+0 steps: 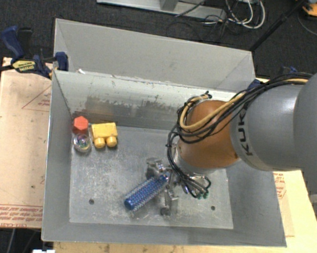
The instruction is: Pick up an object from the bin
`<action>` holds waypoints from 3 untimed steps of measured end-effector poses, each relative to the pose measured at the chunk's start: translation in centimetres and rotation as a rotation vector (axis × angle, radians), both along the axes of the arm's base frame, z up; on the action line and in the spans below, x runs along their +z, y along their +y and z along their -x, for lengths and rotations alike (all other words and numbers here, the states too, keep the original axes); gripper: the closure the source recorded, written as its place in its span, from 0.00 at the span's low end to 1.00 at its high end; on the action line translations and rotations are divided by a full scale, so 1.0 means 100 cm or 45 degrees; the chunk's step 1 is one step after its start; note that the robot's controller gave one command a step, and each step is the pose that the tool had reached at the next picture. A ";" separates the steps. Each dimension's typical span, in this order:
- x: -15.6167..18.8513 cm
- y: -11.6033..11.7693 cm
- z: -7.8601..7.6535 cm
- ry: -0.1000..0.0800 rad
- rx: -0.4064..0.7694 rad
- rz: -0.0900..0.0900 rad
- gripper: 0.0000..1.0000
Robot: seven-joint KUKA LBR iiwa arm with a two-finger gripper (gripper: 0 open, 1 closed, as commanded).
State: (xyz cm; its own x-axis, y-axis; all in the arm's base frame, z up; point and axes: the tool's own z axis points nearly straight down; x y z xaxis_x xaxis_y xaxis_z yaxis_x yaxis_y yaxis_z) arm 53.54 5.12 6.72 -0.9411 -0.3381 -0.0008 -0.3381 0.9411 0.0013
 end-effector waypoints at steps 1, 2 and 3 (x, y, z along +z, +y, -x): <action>0.000 0.000 0.000 0.000 -0.003 0.000 0.00; 0.000 0.001 -0.001 -0.001 -0.006 -0.001 0.00; 0.001 0.001 -0.002 -0.004 -0.007 -0.001 1.00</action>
Offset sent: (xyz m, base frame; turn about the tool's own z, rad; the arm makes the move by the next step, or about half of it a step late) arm 0.0000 0.0000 0.0000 0.0000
